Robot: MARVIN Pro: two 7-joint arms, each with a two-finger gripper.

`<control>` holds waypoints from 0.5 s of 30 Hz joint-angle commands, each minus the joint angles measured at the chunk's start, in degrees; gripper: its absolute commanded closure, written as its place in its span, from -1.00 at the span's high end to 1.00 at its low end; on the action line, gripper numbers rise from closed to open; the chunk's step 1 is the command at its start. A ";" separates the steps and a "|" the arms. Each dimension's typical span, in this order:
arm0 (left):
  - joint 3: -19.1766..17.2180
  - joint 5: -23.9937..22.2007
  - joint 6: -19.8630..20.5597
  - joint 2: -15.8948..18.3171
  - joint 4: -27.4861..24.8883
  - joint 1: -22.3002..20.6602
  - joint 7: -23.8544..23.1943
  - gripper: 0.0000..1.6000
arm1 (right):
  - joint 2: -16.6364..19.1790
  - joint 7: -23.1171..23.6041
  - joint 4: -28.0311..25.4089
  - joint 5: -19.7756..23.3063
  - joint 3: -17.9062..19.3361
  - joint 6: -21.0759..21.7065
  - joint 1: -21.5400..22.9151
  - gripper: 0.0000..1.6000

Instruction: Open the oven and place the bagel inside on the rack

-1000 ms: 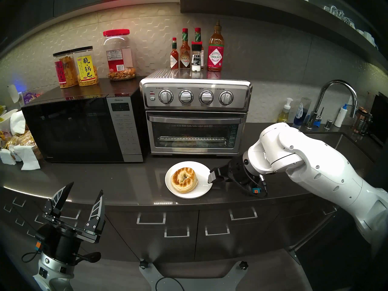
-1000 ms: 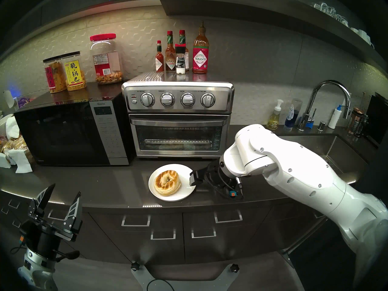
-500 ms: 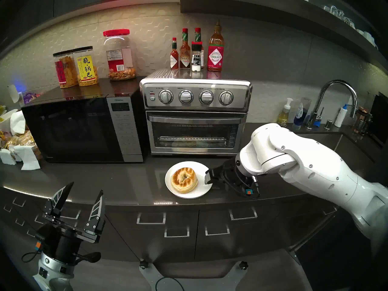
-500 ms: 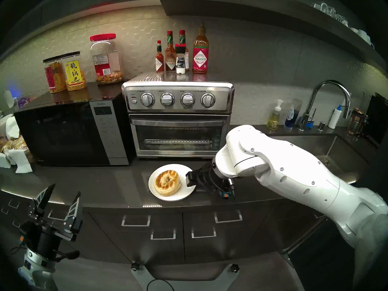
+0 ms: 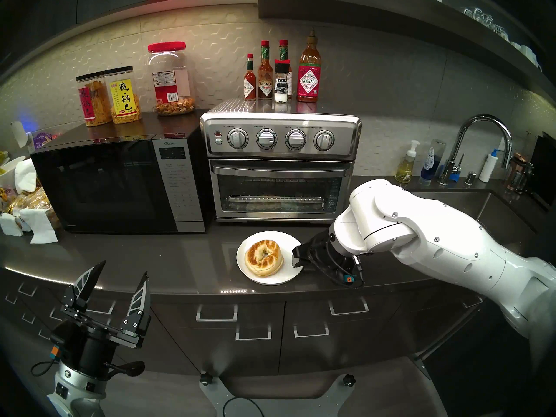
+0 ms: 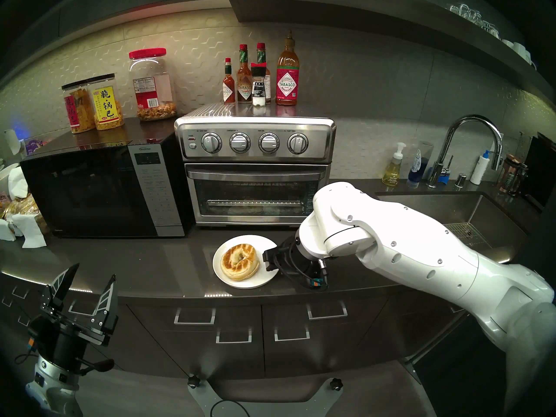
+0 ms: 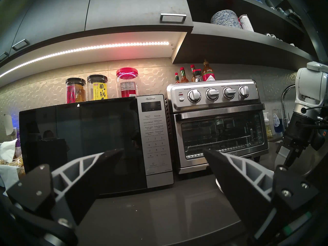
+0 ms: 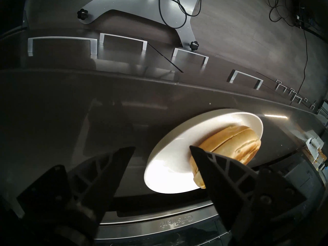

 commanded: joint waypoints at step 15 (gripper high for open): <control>-0.03 -0.01 -0.08 -0.01 -1.01 -0.01 -0.01 1.00 | -2.74 3.48 2.79 -1.67 -2.36 2.46 2.49 0.50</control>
